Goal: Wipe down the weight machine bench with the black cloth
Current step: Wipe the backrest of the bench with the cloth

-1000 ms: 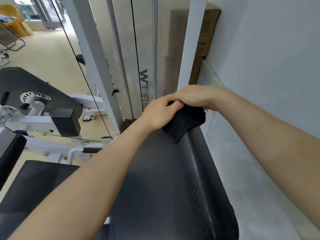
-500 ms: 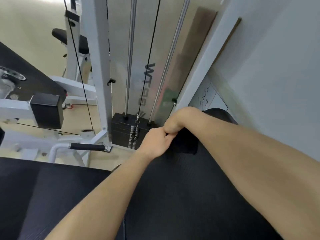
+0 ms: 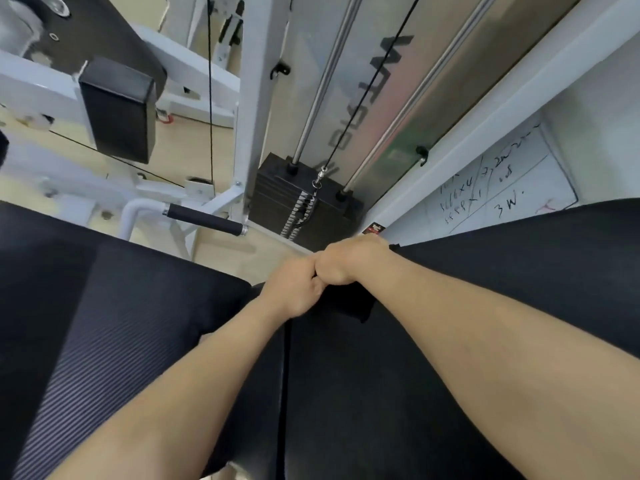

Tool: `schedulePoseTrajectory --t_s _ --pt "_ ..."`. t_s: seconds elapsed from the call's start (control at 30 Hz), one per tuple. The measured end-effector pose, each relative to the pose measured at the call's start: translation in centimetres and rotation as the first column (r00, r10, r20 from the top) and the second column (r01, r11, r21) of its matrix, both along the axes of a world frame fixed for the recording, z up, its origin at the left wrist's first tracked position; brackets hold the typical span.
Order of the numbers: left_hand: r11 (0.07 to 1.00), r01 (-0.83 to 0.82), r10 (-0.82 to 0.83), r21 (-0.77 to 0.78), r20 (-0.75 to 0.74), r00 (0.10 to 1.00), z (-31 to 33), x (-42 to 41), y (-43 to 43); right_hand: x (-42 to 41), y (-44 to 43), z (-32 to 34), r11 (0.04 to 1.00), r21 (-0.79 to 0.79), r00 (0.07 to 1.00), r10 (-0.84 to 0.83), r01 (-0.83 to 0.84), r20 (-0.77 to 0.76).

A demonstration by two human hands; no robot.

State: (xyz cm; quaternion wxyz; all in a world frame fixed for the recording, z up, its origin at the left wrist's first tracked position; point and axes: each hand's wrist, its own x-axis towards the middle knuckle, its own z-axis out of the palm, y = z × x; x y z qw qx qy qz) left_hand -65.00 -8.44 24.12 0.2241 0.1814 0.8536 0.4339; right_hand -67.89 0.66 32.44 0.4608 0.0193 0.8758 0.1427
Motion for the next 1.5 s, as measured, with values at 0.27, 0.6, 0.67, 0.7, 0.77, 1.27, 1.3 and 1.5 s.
schedulePoseTrajectory --t_s 0.27,0.6,0.67,0.7,0.77,1.27,1.3,1.5 --pt "0.998 0.027 -0.024 -0.055 0.07 0.997 -6.6 -0.1 -2.1 -0.4 -3.0 -5.0 0.998 0.016 0.998 0.059 -0.059 -0.022" --pt "0.939 -0.308 0.285 0.153 0.154 0.946 -3.9 4.8 -2.1 4.1 -3.0 -5.2 0.949 0.14 0.922 0.309 -0.282 -0.234" --pt "0.927 -0.332 0.308 0.173 0.15 0.939 -3.4 6.1 -2.1 5.2 -2.9 -5.3 0.936 0.187 0.914 0.338 -0.299 -0.225" --pt "0.928 -0.331 0.31 0.168 0.14 0.94 -3.4 6.5 -2.0 5.6 -3.0 -5.2 0.934 0.195 0.915 0.339 -0.299 -0.219" --pt "0.932 -0.331 0.316 0.147 0.12 0.941 -3.3 7.7 -2.3 7.1 -3.4 -5.0 0.935 0.193 0.909 0.338 -0.297 -0.243" --pt "0.906 -0.416 0.411 0.081 0.073 0.909 -3.1 24.3 -6.6 25.1 -7.2 -1.4 0.966 -0.065 0.863 0.192 -0.25 -0.468" --pt "0.894 -0.436 0.423 0.107 0.127 0.897 -3.1 23.7 -6.4 24.6 -6.9 -1.5 0.961 -0.027 0.83 0.224 -0.276 -0.511" --pt "0.962 -0.264 0.256 0.067 0.112 0.96 -2.3 17.5 -3.8 16.7 -4.1 -2.2 0.969 0.15 0.868 0.245 -0.199 -0.431"
